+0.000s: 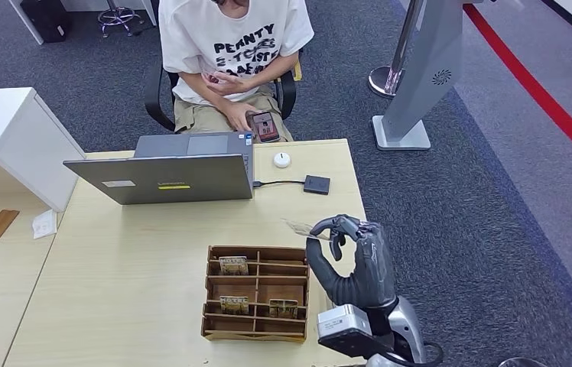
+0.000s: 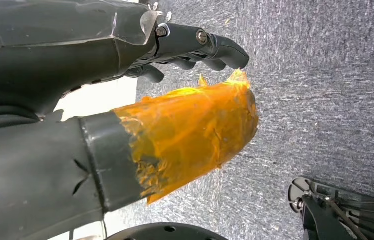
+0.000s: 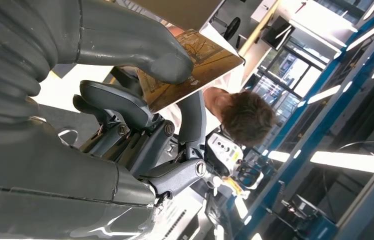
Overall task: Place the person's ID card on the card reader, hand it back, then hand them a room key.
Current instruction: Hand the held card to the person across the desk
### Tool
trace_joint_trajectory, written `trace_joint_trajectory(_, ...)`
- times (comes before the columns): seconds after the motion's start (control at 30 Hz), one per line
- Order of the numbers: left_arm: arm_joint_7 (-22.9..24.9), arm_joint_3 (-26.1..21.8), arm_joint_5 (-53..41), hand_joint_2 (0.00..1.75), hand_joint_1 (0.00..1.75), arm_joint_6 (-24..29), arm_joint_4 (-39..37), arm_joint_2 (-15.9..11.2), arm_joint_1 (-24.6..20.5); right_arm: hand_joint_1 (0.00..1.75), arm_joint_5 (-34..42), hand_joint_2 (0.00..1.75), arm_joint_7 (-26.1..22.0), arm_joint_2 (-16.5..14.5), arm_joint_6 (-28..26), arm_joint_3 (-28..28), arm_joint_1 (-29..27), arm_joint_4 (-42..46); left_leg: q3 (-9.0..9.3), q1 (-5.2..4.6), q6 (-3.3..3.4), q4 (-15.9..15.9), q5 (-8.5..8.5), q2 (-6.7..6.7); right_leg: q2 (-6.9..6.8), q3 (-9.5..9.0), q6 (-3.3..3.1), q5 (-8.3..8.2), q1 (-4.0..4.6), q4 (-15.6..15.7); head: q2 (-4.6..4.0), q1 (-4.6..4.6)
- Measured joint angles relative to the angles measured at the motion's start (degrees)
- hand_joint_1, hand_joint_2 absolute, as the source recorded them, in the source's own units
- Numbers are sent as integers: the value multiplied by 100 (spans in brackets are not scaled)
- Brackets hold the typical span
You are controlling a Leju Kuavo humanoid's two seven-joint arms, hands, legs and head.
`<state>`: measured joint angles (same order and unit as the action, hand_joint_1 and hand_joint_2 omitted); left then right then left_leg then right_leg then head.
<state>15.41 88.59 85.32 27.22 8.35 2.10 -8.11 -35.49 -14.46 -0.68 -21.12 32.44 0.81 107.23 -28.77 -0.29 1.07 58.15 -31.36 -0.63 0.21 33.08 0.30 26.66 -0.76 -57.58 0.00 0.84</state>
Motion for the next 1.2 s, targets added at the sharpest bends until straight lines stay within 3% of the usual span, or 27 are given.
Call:
trace_joint_trajectory(0.47,10,0,-133,0,0,-8,0,0,-1,175,-184,175,47,0,51,64,443,-7,0,0,0,0,0,0,-1,0,0,0,0,0,0,1)
trace_joint_trajectory(1.2,160,0,-36,0,0,-14,-4,30,6,175,-267,175,340,0,85,299,479,86,-1,1,0,0,0,0,-1,0,0,0,0,0,0,0)
